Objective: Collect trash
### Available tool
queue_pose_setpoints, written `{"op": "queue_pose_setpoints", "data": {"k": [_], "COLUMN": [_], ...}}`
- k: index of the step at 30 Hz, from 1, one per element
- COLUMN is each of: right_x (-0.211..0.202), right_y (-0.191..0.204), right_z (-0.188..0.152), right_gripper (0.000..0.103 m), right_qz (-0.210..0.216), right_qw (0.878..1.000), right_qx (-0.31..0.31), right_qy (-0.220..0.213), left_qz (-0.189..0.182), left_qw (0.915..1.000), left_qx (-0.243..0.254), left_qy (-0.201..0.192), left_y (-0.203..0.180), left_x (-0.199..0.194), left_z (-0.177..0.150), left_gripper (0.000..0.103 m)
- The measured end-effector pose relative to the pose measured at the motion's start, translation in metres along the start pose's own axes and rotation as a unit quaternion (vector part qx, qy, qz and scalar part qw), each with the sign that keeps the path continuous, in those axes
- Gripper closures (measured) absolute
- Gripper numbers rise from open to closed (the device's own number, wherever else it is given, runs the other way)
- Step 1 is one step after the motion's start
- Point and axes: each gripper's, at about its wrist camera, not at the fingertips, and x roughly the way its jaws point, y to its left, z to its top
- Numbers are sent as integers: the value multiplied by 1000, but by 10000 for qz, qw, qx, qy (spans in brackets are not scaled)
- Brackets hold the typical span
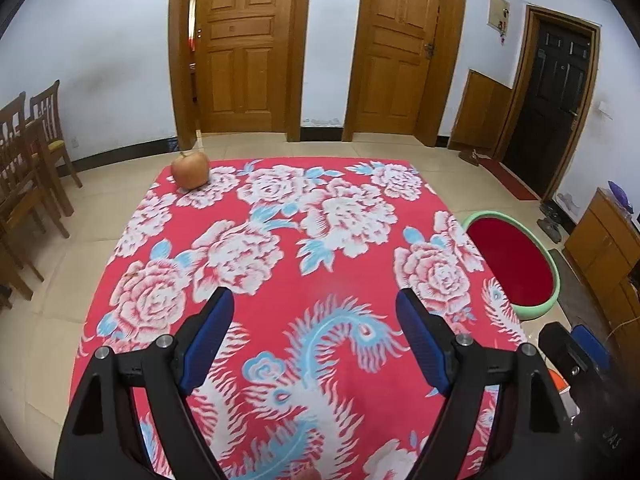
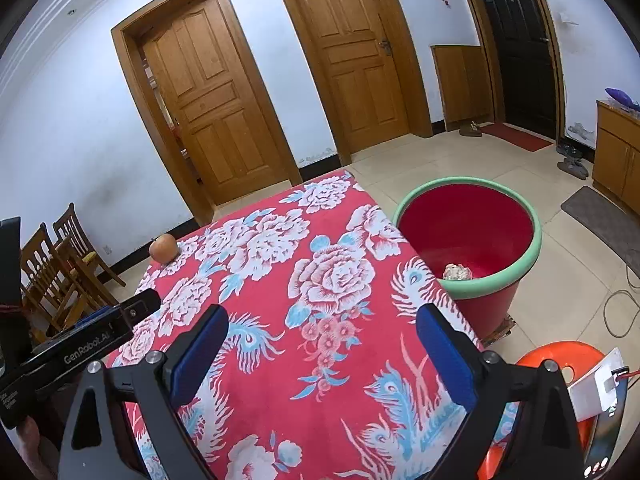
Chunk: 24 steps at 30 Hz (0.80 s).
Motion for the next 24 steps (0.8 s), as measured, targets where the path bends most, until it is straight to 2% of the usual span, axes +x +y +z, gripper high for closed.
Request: {"op": "queue_pose_setpoints", "data": {"k": [10,24], "right_x": [6,10], "right_y": [5,3], "right_z": [-11,-15], "right_gripper": [4,4], "right_qz": [-103,-128], "right_qw": [9998,9997], "right_qx": [-102,-76], "right_qy": [106,200], "left_qz": [188,211], "left_qw": [9997,9997], "left_qx": [-118,-129], "left_qy": [40,46], "left_y": [16,20], "left_x": [0,4], "left_z": [-13,-16], "left_gripper": [21,21]}}
